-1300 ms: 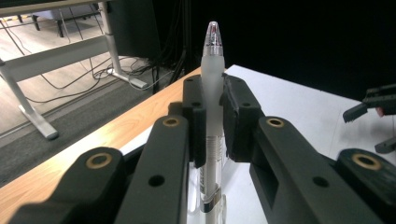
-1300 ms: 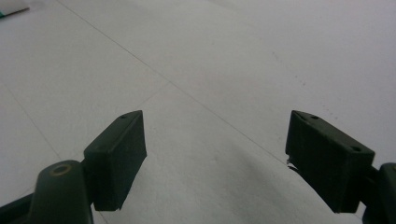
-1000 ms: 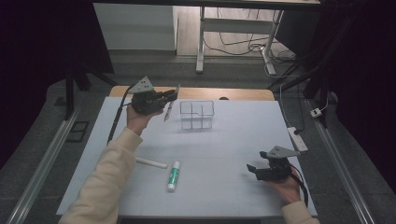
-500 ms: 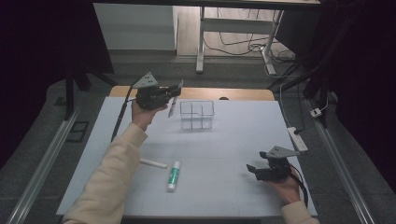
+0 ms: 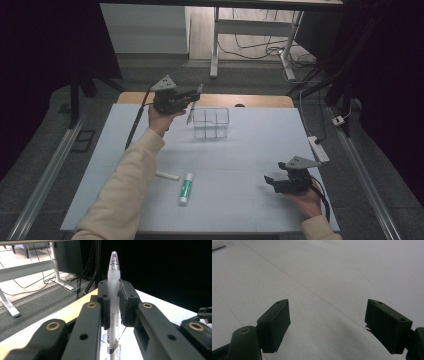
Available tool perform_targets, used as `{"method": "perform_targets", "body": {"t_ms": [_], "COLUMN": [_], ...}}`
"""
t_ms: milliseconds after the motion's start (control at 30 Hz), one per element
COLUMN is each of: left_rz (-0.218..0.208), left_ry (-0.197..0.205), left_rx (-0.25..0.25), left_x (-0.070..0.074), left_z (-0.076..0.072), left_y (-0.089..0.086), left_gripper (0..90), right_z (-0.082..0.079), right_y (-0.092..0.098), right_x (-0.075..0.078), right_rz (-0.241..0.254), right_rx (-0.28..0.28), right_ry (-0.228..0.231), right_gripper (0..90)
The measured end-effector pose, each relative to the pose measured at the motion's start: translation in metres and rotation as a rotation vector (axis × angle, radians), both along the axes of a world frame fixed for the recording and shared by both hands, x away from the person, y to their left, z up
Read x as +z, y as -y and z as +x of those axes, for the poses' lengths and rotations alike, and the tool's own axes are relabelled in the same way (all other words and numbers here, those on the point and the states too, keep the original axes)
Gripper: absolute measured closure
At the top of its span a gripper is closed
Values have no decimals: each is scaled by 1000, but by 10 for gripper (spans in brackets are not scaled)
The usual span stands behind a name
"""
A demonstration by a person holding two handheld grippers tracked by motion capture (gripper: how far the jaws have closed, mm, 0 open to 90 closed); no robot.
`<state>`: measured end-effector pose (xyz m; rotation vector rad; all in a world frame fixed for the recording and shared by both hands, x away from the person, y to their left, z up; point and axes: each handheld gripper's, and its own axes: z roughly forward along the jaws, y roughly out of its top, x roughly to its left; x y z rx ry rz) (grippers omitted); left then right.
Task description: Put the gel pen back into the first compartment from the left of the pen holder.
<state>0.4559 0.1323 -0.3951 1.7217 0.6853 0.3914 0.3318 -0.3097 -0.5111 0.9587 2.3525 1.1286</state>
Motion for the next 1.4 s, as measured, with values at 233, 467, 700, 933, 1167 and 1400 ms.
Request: {"method": "perform_targets", "body": {"t_ms": [233, 467, 700, 933, 1167, 1400], "left_rz": [-1, -6, -13, -16, -9, 27], "left_ry": [3, 1, 6, -26, -47, -50], "left_rx": [-4, 12, 23, 33, 47, 73], "left_x": [-3, -2, -6, -19, -31, -32], "left_z": [11, 24, 35, 44, 47, 41], "left_y": [10, 17, 22, 23, 23, 21], "left_gripper": [798, 798, 798, 794, 761, 535], "right_z": [0, 0, 0, -1, -1, -1], "right_y": [0, 0, 1, 2, 2, 1], "right_x": [-1, -1, -1, -2, -3, -4], "right_rz": [1, 0, -6, -9, -9, -11], "right_rx": [2, 1, 1, -6, -3, 0], "right_ry": [-5, -6, -10, -13, -17, -16], "right_gripper": [193, 193, 193, 193, 193, 193]}}
